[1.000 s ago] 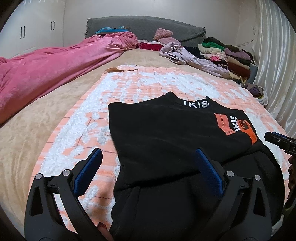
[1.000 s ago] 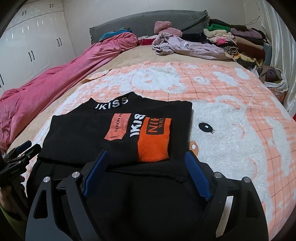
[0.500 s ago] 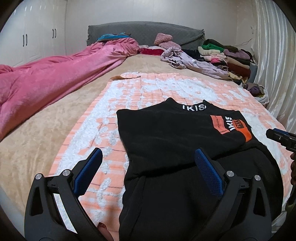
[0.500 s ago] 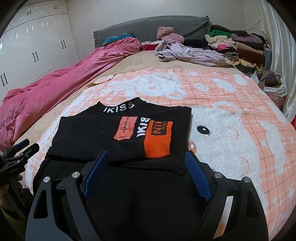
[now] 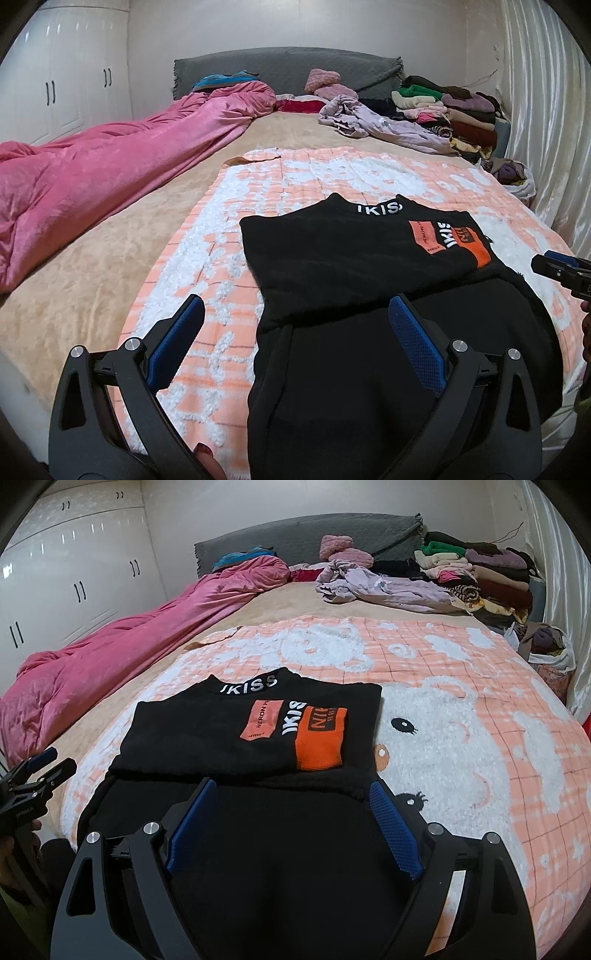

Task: Fold small clothes
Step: 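Move both tools to the sweatshirt hem, fingers open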

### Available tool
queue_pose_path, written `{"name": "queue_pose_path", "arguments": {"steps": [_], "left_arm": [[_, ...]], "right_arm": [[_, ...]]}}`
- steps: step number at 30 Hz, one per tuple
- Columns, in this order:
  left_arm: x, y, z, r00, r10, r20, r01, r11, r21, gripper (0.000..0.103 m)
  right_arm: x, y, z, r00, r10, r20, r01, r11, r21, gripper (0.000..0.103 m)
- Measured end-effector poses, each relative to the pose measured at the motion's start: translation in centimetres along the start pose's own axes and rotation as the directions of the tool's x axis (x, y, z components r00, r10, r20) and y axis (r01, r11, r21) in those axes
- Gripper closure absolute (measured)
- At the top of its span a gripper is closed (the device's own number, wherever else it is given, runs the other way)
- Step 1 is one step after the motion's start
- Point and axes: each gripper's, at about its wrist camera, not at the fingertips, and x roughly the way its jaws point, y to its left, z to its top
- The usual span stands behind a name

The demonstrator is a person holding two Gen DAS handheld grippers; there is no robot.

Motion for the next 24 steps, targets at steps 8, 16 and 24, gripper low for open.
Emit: {"name": "queue_pose_path", "arguments": {"steps": [8, 16, 24], "left_arm": [[-1.5, 0.0, -1.0, 1.0, -0.007, -0.013, 0.007, 1.0, 0.004, 0.01], [-2.7, 1.4, -2.2, 0.999, -0.023, -0.042, 0.021, 0.999, -0.037, 0.01], [-3.5, 4.2, -3.9, 0.997, -0.024, -0.077, 0.017, 0.995, -0.096, 0.01]], "right_arm": [[-1.5, -0.5, -1.1, 1.0, 0.011, 0.001, -0.011, 1.0, 0.002, 0.019], [-2.6, -1.2, -2.3, 1.0, 0.016, -0.012, -0.016, 1.0, 0.009, 0.019], [-3.1, -1.6, -4.0, 0.999, 0.011, -0.048, -0.011, 1.0, -0.001, 0.019]]}}
